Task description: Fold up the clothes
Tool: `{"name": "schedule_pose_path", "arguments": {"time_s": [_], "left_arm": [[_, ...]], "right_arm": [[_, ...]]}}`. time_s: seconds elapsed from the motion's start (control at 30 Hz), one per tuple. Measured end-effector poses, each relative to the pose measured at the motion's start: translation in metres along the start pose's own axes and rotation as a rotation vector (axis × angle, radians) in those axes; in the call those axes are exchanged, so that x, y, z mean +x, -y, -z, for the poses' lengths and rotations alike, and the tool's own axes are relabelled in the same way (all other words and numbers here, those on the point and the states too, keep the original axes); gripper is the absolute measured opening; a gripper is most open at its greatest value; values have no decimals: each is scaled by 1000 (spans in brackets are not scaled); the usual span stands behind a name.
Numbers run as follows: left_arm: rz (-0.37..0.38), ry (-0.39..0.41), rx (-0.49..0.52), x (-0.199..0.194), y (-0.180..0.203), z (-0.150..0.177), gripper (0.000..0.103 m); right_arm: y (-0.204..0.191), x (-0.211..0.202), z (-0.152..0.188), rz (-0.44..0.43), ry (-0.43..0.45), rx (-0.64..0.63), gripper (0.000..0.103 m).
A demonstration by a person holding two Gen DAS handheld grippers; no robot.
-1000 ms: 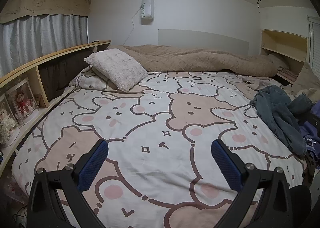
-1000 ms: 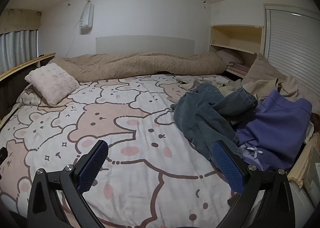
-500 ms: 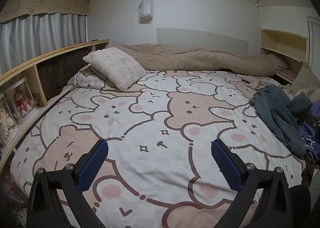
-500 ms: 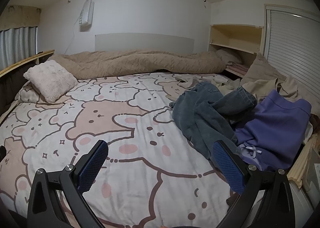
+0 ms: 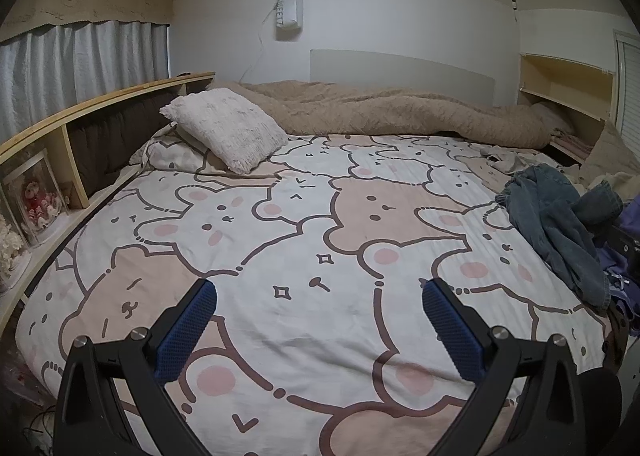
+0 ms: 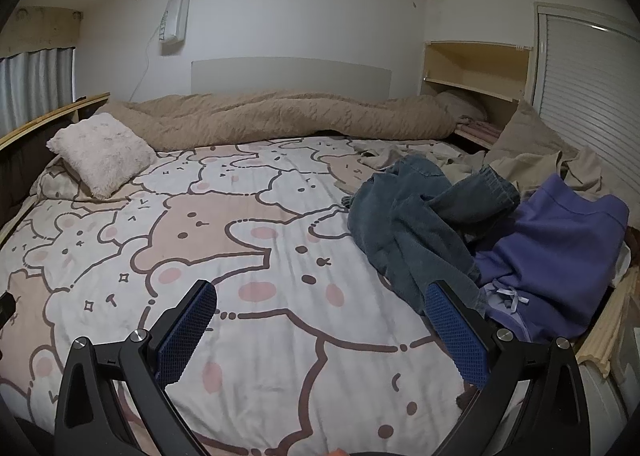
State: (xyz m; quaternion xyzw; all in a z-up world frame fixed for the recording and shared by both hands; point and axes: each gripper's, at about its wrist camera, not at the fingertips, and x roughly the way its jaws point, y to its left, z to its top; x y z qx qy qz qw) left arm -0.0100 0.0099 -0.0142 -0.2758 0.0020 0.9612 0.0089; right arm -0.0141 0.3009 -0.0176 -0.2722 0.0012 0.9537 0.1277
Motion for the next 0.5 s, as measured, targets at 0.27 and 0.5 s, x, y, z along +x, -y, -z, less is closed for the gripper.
{"name": "schedule_pose_path", "arguments": {"time_s": [0.27, 0.5], "left_arm": [[3, -17, -5, 6, -2, 0, 103], [19, -20, -18, 11, -4, 2, 103]], "right_arm": [[-2, 9, 2, 1, -5, 2, 103], [1, 16, 3, -7, -17, 33, 103]]}}
